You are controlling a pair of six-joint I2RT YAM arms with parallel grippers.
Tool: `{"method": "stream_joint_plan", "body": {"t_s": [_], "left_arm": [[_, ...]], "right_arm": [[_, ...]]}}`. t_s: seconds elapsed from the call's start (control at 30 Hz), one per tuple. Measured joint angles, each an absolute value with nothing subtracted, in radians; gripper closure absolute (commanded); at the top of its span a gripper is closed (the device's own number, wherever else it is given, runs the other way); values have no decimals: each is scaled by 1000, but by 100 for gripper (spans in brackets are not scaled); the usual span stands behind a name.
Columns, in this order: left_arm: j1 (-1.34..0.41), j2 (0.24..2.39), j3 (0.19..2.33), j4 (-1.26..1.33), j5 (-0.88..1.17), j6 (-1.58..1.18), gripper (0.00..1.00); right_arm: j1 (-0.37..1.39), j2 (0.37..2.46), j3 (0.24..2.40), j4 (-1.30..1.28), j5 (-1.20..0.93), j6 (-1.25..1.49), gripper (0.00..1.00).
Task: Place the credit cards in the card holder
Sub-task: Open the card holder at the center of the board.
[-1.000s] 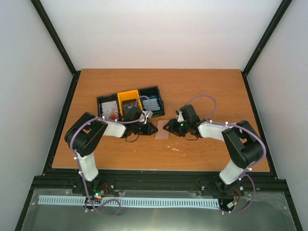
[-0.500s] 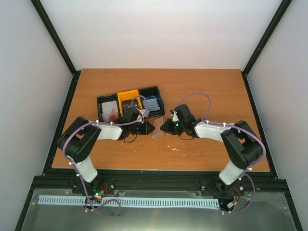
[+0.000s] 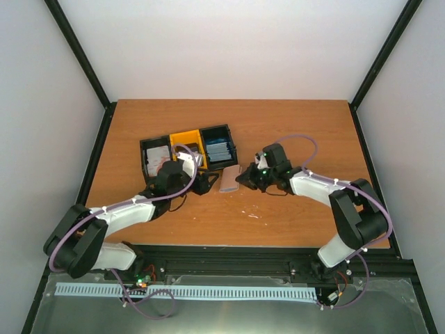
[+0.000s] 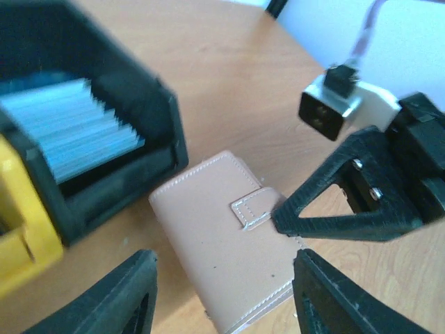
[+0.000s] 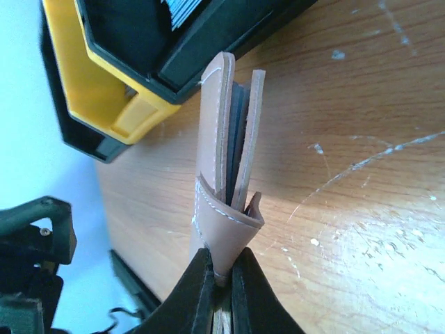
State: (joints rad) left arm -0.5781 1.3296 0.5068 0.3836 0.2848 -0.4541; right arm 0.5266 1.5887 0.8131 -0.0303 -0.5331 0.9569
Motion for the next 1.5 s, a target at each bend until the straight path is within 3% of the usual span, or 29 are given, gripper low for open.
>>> {"method": "stream_joint_plan", "body": {"t_s": [0.2, 0.4, 0.8, 1.0, 1.07, 1.17, 1.2, 1.4, 1.5], "left_arm": [[-609, 1261, 381, 625, 276, -232, 22], [-755, 1162, 215, 809, 203, 39, 21], [-875, 1219, 240, 972, 75, 472, 25], [-952, 1250, 245, 972, 94, 530, 22], [-960, 1251, 245, 971, 110, 529, 28], [-962, 1271, 246, 965, 113, 536, 57], [-962, 1285, 250, 957, 112, 543, 61], [-963, 1320, 273, 914, 100, 589, 59], [-963, 1320, 274, 914, 96, 596, 63]], "right_arm": [[447, 1563, 813, -52, -722, 1092, 97], [439, 1429, 813, -107, -789, 1188, 97], [437, 1350, 777, -198, -828, 1274, 97], [437, 1330, 776, -220, -848, 1292, 97], [437, 1322, 770, -221, -851, 1299, 97], [437, 1313, 762, -226, -855, 1306, 97], [437, 1311, 761, -231, -858, 1307, 97], [437, 1274, 752, -306, -894, 1307, 97], [438, 1250, 751, -326, -907, 1307, 97]]}}
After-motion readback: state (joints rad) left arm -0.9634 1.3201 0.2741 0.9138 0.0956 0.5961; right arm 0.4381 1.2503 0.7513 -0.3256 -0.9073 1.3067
